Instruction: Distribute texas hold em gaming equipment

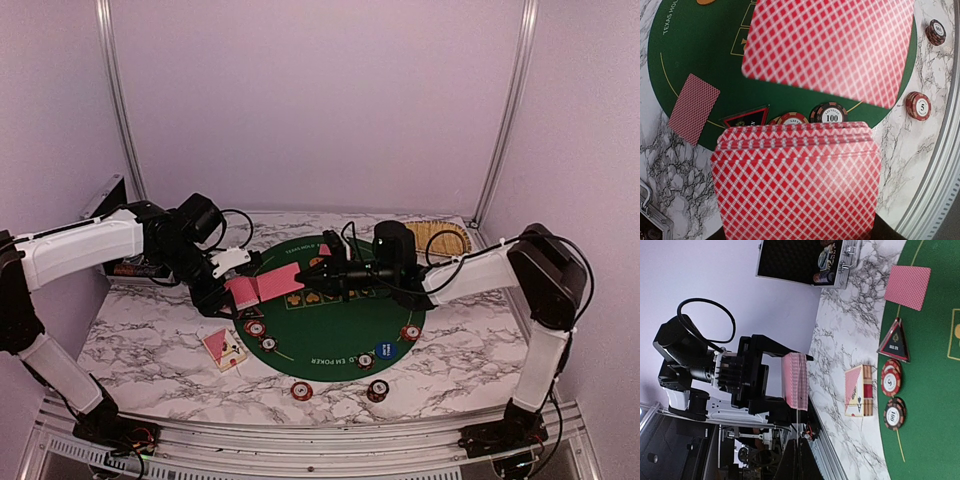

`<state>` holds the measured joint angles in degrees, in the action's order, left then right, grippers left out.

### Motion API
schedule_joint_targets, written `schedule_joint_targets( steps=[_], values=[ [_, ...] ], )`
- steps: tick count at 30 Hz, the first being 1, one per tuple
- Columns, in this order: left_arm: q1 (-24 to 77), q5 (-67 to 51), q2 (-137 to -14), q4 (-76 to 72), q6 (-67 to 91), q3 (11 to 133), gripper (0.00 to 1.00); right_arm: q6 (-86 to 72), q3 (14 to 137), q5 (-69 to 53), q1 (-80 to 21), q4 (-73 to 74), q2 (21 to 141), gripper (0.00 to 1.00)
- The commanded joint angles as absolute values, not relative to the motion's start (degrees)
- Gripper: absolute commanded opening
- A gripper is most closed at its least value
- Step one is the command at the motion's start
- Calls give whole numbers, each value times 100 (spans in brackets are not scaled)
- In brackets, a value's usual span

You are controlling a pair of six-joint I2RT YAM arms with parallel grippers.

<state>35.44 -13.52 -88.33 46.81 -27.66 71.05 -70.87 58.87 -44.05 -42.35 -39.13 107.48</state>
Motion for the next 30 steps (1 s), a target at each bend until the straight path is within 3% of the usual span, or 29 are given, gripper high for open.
schedule_joint_targets(
  steps=[1,12,30],
  values=[
    [3498,-1371,-8636,4685,-2843,7058,0,-6706,5471,-4517,-3907,-3418,10170,0],
    [3498,-1389,-8618,4700,-2815,7092,0,-5026,4709,-4372,-2975,-788,9200,0],
    [3498,-1459,-8671,4746,-2769,7152,0,-3911,4552,-4163,-2736,509,9470,0]
  ],
)
